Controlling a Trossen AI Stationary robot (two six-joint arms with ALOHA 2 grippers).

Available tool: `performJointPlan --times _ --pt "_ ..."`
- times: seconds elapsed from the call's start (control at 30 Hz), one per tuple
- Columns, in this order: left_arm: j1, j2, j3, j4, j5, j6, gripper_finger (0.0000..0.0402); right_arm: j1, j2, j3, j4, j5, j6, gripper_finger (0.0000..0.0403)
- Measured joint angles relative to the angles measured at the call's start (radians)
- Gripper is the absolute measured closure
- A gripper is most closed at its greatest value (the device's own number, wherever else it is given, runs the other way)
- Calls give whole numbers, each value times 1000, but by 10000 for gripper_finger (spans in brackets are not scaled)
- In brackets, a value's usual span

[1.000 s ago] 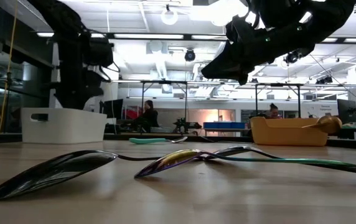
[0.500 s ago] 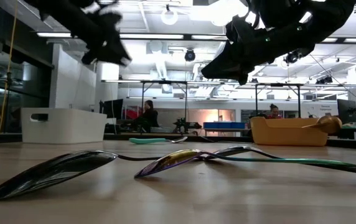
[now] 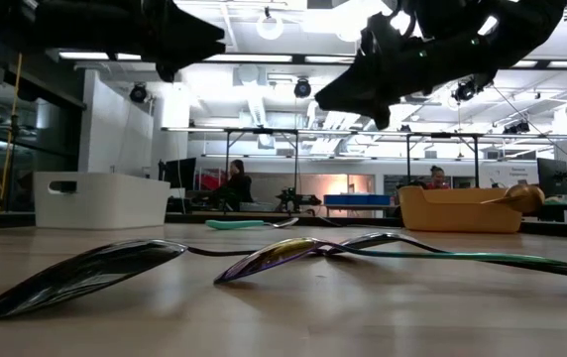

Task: Sort silverware by color (type)
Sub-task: Put the violet spoon into the white bin

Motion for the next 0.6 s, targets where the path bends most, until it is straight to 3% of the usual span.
performJointPlan --times 0.6 --pt "0 -2 6 -71 16 -63 259 -2 0 0 101 0 37 322"
